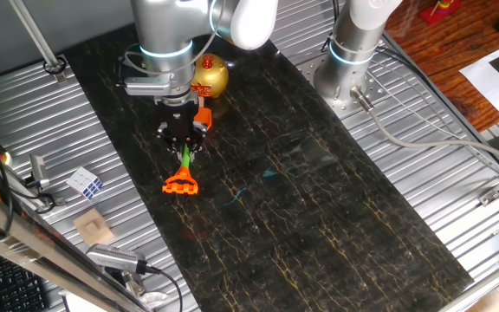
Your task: Use a shovel to scoop up an object
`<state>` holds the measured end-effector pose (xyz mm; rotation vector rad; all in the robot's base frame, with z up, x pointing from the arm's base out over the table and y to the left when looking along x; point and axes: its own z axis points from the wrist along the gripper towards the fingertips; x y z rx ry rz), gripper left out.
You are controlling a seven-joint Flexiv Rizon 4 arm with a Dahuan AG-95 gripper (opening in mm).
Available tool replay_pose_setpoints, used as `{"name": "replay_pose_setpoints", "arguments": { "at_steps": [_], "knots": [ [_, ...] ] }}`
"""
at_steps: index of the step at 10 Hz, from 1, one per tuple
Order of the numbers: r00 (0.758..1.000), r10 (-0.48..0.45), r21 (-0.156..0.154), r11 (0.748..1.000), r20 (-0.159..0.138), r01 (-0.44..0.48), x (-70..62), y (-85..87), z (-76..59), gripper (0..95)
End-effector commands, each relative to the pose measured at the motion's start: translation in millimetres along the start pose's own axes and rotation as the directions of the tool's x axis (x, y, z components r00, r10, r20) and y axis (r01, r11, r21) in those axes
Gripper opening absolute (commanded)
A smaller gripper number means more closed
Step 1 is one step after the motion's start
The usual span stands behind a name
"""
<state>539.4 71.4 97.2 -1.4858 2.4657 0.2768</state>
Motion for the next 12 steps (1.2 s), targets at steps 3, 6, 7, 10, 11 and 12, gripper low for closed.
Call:
{"name": "replay_pose_setpoints", "arguments": {
  "at_steps": [3, 6, 7, 10, 11, 12],
  "knots": [
    [1.000, -0.003, 0.007, 1.000, -0.006, 0.003, 3.4, 0.3, 3.2, 0.0],
    [1.000, -0.005, 0.009, 1.000, -0.008, 0.005, 6.5, 2.1, 5.4, 0.0],
    [1.000, -0.006, 0.008, 1.000, -0.009, 0.006, 6.7, 2.2, 5.4, 0.0],
    [1.000, 0.002, 0.012, 1.000, -0.015, -0.002, 7.8, 3.1, 6.1, 0.0],
    [1.000, 0.003, 0.010, 1.000, -0.002, -0.003, 8.7, 2.8, 7.3, 0.0],
    [1.000, -0.006, 0.016, 1.000, -0.013, 0.006, 9.1, 3.3, 7.5, 0.0]
  ]
}}
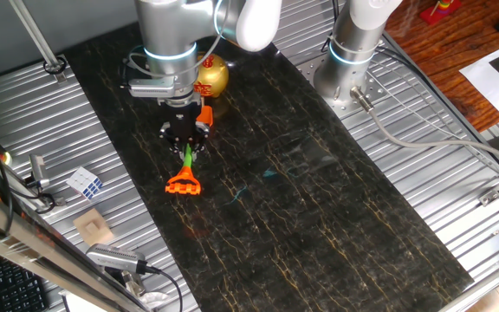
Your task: Use a shovel to scoop up an object
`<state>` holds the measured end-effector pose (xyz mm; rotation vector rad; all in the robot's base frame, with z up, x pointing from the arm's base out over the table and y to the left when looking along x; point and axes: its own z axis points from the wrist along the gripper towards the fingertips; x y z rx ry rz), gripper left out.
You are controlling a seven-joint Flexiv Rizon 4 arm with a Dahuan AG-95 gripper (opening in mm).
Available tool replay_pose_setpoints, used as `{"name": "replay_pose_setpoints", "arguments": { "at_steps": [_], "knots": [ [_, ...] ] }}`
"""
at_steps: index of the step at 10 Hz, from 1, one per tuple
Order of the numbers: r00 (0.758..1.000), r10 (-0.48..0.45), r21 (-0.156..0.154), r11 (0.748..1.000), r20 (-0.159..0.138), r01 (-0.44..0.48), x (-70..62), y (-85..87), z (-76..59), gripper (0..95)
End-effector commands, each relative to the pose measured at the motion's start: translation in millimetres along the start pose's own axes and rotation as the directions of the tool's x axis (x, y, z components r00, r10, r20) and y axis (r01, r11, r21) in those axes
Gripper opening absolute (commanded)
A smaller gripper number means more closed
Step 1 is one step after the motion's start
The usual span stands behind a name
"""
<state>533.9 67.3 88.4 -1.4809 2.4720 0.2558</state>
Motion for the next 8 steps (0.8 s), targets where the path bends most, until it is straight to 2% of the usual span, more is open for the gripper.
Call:
{"name": "replay_pose_setpoints", "arguments": {
  "at_steps": [1, 4, 8],
  "knots": [
    [1.000, -0.004, 0.001, 1.000, 0.001, 0.004, 0.9, 1.0, 1.1, 0.0],
    [1.000, 0.000, 0.001, 1.000, 0.001, 0.000, -0.1, 0.5, 2.3, 0.0],
    [1.000, 0.001, 0.008, 1.000, -0.013, -0.001, -3.3, -2.0, 7.5, 0.0]
  ]
}}
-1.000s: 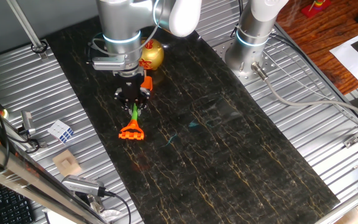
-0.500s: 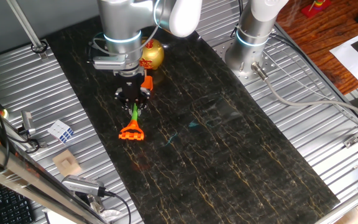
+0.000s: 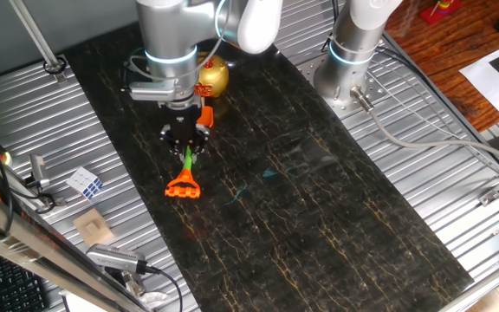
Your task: Use a shovel to scoop up an object
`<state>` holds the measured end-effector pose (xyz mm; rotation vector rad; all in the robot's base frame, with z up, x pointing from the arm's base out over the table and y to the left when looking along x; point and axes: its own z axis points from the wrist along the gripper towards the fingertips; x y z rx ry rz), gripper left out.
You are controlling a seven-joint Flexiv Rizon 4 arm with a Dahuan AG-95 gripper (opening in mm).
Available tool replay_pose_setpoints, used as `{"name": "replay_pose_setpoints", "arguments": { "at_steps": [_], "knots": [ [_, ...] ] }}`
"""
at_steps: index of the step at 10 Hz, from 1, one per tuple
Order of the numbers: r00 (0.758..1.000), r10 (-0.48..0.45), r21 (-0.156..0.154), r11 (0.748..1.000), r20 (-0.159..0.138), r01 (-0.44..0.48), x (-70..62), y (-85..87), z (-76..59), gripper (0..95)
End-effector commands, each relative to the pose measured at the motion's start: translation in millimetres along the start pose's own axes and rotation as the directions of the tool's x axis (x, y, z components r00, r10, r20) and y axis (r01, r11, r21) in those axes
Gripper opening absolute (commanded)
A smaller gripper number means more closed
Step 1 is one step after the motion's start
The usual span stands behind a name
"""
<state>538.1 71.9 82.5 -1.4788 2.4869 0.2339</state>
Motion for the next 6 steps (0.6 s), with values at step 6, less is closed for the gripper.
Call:
{"name": "replay_pose_setpoints", "arguments": {
  "at_steps": [6],
  "knots": [
    [1.000, -0.016, -0.015, 1.000, -0.016, 0.015, 2.1, 0.3, -0.5, 0.0]
  ]
}}
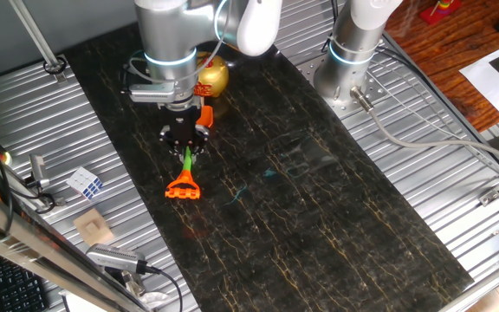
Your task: Use a shovel to scoop up an object
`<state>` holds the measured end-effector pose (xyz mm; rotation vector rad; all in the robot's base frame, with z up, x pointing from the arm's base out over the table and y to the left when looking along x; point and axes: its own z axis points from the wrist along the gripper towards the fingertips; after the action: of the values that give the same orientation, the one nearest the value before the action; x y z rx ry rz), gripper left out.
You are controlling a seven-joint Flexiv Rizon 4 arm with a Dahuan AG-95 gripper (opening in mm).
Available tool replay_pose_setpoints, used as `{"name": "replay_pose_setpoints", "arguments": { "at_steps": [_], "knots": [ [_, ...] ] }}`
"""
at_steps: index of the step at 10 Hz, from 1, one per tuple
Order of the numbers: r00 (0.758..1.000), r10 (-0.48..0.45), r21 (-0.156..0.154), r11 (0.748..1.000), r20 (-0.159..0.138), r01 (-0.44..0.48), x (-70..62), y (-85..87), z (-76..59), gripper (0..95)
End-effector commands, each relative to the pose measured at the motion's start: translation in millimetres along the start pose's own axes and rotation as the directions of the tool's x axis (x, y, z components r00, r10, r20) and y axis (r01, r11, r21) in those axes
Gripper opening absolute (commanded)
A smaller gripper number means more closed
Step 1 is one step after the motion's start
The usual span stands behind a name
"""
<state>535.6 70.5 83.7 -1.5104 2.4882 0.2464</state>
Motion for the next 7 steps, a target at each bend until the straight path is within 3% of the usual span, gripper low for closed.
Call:
{"name": "replay_pose_setpoints", "arguments": {
  "at_steps": [1, 7],
  "knots": [
    [1.000, 0.001, -0.005, 1.000, -0.010, -0.001, 0.4, -1.2, 1.0, 0.0],
    [1.000, -0.003, -0.009, 1.000, -0.006, 0.003, 4.9, 2.0, -1.1, 0.0]
  ]
}}
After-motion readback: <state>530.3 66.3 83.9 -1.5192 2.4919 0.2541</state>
